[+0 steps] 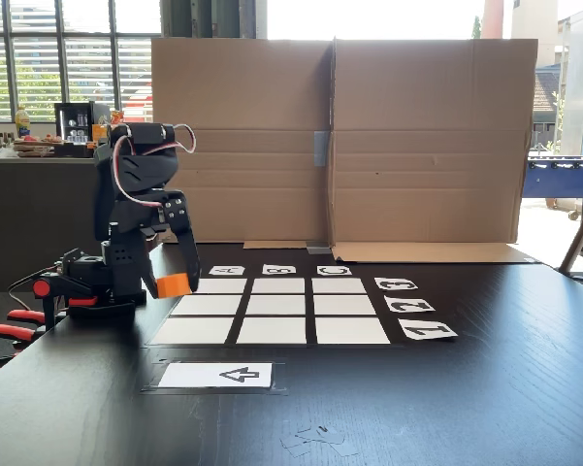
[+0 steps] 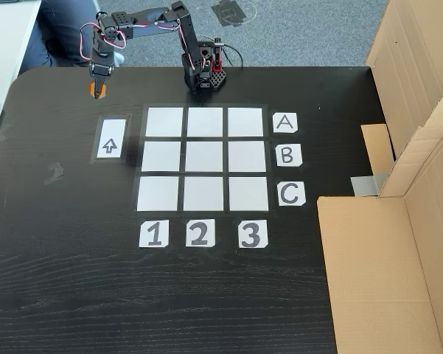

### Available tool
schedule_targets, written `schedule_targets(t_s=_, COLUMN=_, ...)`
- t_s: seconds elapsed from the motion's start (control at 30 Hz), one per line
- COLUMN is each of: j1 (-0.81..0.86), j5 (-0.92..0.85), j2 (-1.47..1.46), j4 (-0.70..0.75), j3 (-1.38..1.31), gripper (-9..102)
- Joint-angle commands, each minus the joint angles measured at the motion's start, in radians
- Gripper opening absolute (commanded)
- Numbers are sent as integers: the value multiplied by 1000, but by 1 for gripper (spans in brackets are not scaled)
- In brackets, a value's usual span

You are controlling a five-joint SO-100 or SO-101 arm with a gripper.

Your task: Pick up the round, orange token and place it in the grid on square A1.

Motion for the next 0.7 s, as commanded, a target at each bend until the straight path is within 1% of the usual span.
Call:
schedule_targets(t_s=0.0, j1=5, j5=-11, j2=204, j4=5, j3=123, gripper=7)
schedule_targets(t_s=0.13, j1=-3, j5=-15, j2=405, j4=5, j3=321, gripper=7)
schedule_targets(t_s=0.33, j1=-29, j5=-72, j2=603, j4=5, j3=595, gripper=7)
schedule_targets(t_s=0.47, j1=-66, j5=-120, j2=699, j4=-2, j3=769, gripper=7)
schedule_targets(t_s=0.67, j1=-146, j5=-132, j2=758, j4=-57, j3=973, gripper=7)
